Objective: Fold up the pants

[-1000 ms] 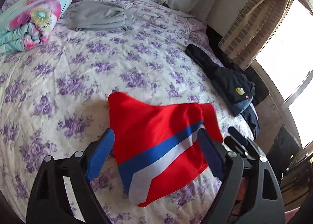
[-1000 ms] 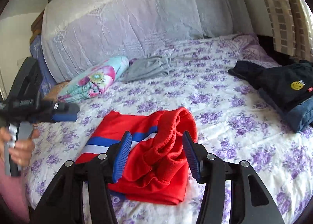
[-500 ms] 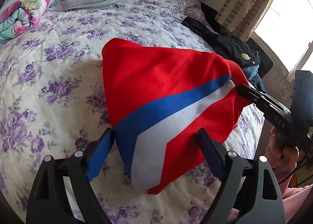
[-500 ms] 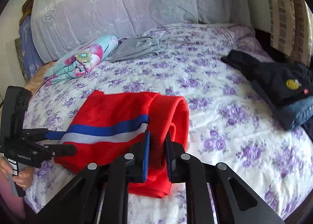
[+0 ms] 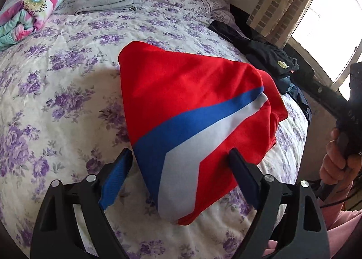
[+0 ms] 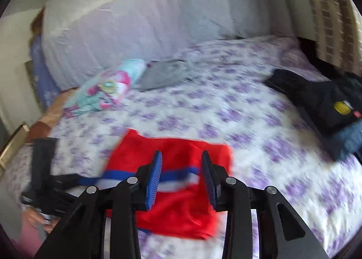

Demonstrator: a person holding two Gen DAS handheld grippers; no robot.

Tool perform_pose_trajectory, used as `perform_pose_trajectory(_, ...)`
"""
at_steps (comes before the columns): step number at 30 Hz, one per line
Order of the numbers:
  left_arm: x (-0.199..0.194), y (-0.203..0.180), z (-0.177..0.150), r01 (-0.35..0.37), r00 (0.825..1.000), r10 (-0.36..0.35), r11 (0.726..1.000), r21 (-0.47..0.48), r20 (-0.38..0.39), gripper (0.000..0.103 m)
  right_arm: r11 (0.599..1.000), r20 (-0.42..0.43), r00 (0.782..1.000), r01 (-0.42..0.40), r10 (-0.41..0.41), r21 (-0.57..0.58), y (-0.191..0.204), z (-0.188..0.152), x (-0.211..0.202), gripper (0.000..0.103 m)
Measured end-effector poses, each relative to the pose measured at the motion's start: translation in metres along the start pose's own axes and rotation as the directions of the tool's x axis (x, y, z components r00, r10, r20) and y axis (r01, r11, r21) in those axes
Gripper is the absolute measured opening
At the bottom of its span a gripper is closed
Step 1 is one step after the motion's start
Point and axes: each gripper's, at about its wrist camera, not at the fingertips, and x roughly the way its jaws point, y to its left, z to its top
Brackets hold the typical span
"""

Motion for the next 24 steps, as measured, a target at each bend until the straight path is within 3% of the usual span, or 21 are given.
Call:
perform_pose_trajectory(3, 0.001, 0.004, 0.000, 0.012, 1.000, -0.012, 1.000, -0.015, 0.010, 0.084, 0.987, -0.018, 0.989, -0.147, 0.147, -0.056, 0.030, 0.021, 0.021, 0.036)
perform_pose_trajectory(7, 0.003, 0.004, -0.002, 0.009, 1.000, -0.009, 1.000, -0.008, 0.018, 0.084, 0.966, -0.076, 0.969, -0.241, 0.234, -0.093, 0.061, 0.043, 0.067, 0.035)
perform_pose_trajectory(10, 0.004, 0.005, -0.003, 0.016, 1.000, -0.016, 1.000, -0.004, 0.021, 0.084, 0.950, -0.183, 0.939, -0.306, 0.291, -0.057, 0.073, 0.046, 0.109, 0.035)
perform_pose_trajectory(16, 0.004, 0.007, -0.006, 0.029, 0.999, -0.029, 0.999, -0.017, 0.018, 0.085, 0.992, -0.340, 0.934, -0.125, 0.107, -0.032, 0.051, 0.021, 0.178, 0.033)
perform_pose_trajectory(18, 0.005, 0.007, -0.007, 0.026, 1.000, -0.026, 1.000, -0.014, 0.015, 0.085, 0.990, -0.349, 0.927, -0.141, 0.136, 0.009, 0.042, 0.021, 0.173, 0.033)
perform_pose_trajectory(22, 0.001, 0.012, -0.008, 0.038, 0.999, -0.037, 0.999, -0.037, 0.021, 0.085, 0.984, -0.209, 0.963, -0.176, 0.168, -0.017, 0.035, 0.040, 0.102, 0.035)
perform_pose_trajectory(24, -0.002, 0.018, -0.006, 0.038, 0.999, -0.036, 0.997, -0.066, 0.035, 0.085, 0.978, -0.153, 0.967, -0.207, 0.201, -0.018, 0.030, 0.042, 0.066, 0.036)
